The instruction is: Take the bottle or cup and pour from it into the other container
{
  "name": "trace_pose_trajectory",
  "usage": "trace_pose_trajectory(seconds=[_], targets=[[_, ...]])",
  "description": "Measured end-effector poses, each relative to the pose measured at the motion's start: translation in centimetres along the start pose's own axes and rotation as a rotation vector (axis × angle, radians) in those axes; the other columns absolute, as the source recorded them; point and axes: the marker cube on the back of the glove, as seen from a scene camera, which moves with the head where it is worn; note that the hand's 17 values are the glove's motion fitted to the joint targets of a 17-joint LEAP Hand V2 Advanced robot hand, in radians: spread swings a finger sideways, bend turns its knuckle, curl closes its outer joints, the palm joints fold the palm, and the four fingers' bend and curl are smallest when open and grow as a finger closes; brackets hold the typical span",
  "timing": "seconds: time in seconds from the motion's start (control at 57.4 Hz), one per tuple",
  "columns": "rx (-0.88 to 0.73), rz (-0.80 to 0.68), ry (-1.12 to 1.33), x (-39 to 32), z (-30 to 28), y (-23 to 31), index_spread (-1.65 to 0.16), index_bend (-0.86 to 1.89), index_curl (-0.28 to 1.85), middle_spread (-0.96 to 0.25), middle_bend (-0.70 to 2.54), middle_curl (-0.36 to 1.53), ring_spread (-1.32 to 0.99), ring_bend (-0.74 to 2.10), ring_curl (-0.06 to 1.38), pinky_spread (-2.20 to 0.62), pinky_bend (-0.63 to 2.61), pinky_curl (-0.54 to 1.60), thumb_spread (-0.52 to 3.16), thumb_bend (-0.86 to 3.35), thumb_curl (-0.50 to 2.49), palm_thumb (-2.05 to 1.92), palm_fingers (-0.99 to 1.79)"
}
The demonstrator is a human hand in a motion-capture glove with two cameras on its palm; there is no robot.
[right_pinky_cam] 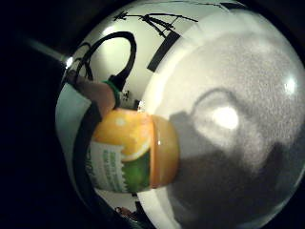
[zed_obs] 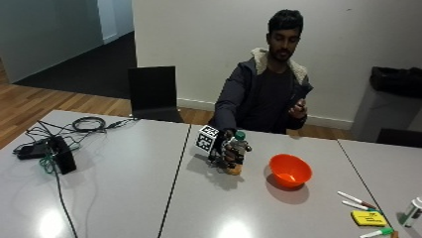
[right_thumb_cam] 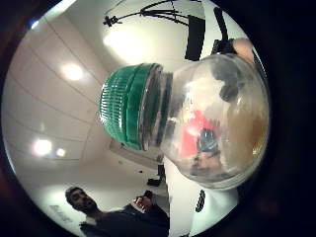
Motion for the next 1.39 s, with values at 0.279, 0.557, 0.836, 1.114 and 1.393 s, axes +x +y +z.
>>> trace_pose_trajectory(seconds=[0.279, 0.557, 0.836, 1.114, 1.393], targets=[[0.041, -0.019, 0.006, -5.2, -1.4, -0.6, -0.31, 0.13, 0.3, -0.29, 0.39, 0.42, -0.2, 0.58, 0.37, -0.03, 0.42, 0.3, 0.61, -0.03, 0.5, 1.03, 1.19], [-0.2, -0.183, 0.456, -17.5, -2.7, -0.4, -0.31, 0.13, 0.31, -0.29, 0.38, 0.42, -0.22, 0.57, 0.37, -0.08, 0.42, 0.32, 0.57, -0.04, 0.51, 1.0, 1.2], [-0.071, -0.336, 1.009, -21.4, 5.1, -2.0, -0.32, 0.14, 0.32, -0.3, 0.34, 0.41, -0.22, 0.55, 0.37, -0.1, 0.43, 0.33, 0.55, -0.04, 0.52, 1.0, 1.19], [-0.261, -0.504, 1.457, -21.6, 12.2, -2.0, -0.32, 0.14, 0.33, -0.31, 0.32, 0.41, -0.21, 0.54, 0.38, -0.1, 0.43, 0.34, 0.55, -0.04, 0.51, 1.0, 1.19], [-0.348, -0.704, 1.912, -20.4, 16.9, -1.6, -0.32, 0.14, 0.33, -0.33, 0.3, 0.41, -0.21, 0.53, 0.37, -0.11, 0.42, 0.34, 0.54, -0.04, 0.51, 0.99, 1.18]])
